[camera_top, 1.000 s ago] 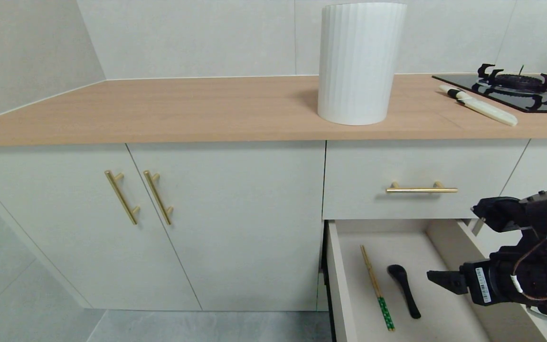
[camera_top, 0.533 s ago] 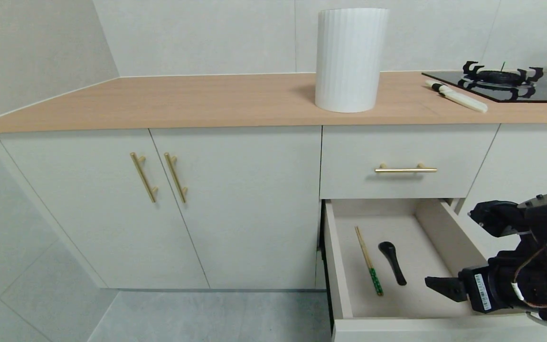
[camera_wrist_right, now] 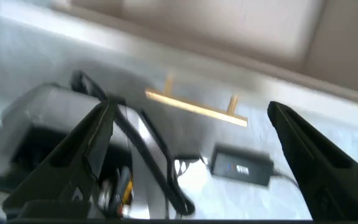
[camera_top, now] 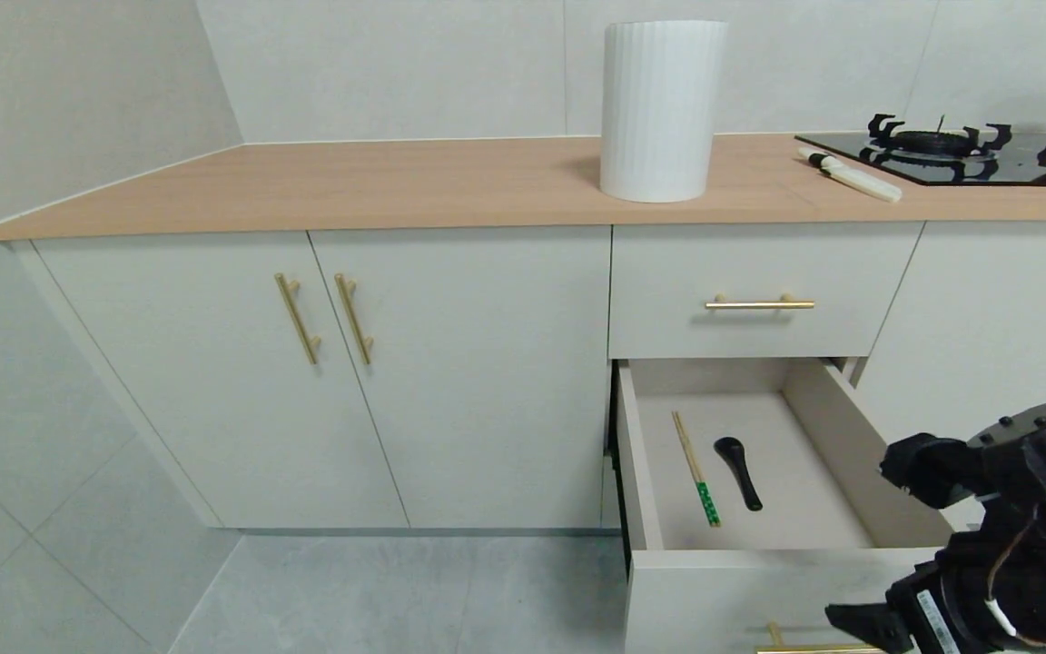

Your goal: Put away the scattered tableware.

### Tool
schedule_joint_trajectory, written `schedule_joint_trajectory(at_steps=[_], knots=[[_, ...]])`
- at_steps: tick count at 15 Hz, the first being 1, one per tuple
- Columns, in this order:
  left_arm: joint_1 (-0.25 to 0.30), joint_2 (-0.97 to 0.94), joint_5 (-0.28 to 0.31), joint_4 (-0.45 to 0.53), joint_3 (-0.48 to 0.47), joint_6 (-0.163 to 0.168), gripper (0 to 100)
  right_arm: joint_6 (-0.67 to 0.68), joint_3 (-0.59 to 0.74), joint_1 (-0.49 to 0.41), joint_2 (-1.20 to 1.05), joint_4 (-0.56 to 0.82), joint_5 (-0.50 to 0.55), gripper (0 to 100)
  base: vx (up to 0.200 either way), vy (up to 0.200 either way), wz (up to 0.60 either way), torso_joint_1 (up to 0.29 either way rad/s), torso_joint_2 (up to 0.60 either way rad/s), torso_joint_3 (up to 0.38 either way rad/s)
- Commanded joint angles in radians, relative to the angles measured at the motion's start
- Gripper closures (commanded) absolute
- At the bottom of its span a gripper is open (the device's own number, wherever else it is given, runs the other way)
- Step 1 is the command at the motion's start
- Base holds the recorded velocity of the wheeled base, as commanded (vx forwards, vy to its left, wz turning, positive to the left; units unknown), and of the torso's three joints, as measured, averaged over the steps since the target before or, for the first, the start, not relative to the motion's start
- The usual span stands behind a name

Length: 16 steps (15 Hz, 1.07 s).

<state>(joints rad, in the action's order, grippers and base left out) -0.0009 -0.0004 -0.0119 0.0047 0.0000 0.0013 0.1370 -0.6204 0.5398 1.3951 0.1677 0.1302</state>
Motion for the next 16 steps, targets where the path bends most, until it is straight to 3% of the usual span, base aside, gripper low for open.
schedule_joint_trajectory(at_steps=[1,9,16], knots=[[-0.001,0.000,0.000,0.000,0.000,0.000,0,-0.020,0.008,0.026,0.021,0.024,-0.029,0,0.000,0.000,0.00,0.000,0.00,0.000],[0.001,0.000,0.000,0.000,0.000,0.000,0,-0.007,-0.001,0.022,0.182,0.006,-0.029,0,0.000,0.000,0.00,0.000,0.00,0.000],[0.001,0.000,0.000,0.000,0.000,0.000,0,0.119,-0.074,-0.031,0.291,0.004,0.029,0,0.000,0.000,0.00,0.000,0.00,0.000]])
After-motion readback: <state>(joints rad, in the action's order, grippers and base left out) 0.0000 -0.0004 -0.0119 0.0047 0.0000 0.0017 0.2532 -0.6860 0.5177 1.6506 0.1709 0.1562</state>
